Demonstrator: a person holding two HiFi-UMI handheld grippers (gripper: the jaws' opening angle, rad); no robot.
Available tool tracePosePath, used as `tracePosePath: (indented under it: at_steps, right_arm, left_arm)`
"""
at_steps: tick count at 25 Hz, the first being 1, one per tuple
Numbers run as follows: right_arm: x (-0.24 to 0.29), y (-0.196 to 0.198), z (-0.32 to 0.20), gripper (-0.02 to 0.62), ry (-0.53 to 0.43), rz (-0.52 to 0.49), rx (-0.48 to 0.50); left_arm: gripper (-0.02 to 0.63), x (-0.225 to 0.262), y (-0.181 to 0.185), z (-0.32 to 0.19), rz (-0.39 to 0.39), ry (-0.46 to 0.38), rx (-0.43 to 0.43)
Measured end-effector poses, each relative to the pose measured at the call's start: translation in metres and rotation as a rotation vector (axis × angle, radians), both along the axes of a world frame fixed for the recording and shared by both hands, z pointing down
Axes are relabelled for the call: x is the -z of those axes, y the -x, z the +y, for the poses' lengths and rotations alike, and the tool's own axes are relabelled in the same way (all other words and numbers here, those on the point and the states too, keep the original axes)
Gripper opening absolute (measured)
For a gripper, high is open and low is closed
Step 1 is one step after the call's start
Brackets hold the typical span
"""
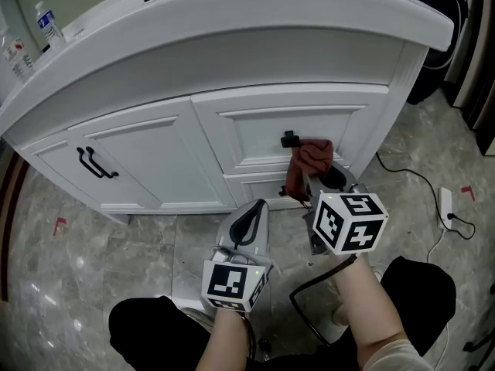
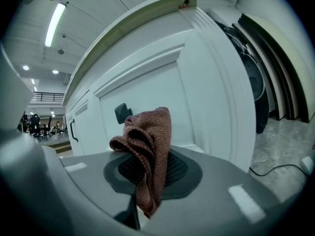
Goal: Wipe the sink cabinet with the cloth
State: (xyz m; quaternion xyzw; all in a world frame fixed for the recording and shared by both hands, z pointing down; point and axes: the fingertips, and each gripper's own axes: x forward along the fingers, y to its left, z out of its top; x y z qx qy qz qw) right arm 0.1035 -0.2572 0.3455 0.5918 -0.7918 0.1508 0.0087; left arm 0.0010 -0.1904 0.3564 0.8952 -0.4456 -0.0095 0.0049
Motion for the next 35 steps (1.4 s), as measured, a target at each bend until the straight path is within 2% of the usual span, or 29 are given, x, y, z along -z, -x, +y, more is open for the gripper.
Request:
tracePosePath:
  at_steps: [8, 12, 16, 20, 24, 29, 32, 35]
  right_arm:
    - [0.002, -0.052, 0.007, 0.086, -0.013, 0.03, -0.101]
    - [0.002, -0.065, 0.01, 0.085, -0.007, 0.031, -0.111]
    - [-0.004, -0.074, 0.014, 0.086, -0.002, 0.055, -0.13]
    - [-0.017, -0.094, 0.016, 0.081, 0.031, 0.092, -0.189]
    - [-0.025, -0.106, 0.02, 0.08, 0.052, 0.074, -0.224]
    - [-0.02, -0.073, 0.021, 0.08, 0.015, 0.058, -0.186]
    - [-0.019, -0.025, 0.02, 0.08, -0.02, 0.049, -0.106]
    - [-0.032, 0.031, 0.017, 0.08, -0.011, 0.052, 0.005]
  left_arm:
    - [0.001, -0.004, -0.031, 0.008, -0.012, 0.004, -0.038]
    - [0.001, -0.002, -0.044, 0.01, -0.017, 0.003, -0.057]
    - [0.001, -0.003, -0.046, 0.007, -0.002, 0.006, -0.055]
    - [0.001, -0.012, -0.044, 0.003, 0.011, 0.024, -0.046]
    - [0.001, -0.019, -0.039, 0.003, 0.006, 0.035, -0.043]
    - [0.001, -0.025, -0.011, -0.004, 0.015, 0.047, 0.005]
    - [0.001, -0.03, 0.015, -0.009, 0.024, 0.057, 0.054]
    - [0.0, -0.034, 0.041, -0.013, 0.033, 0.066, 0.102]
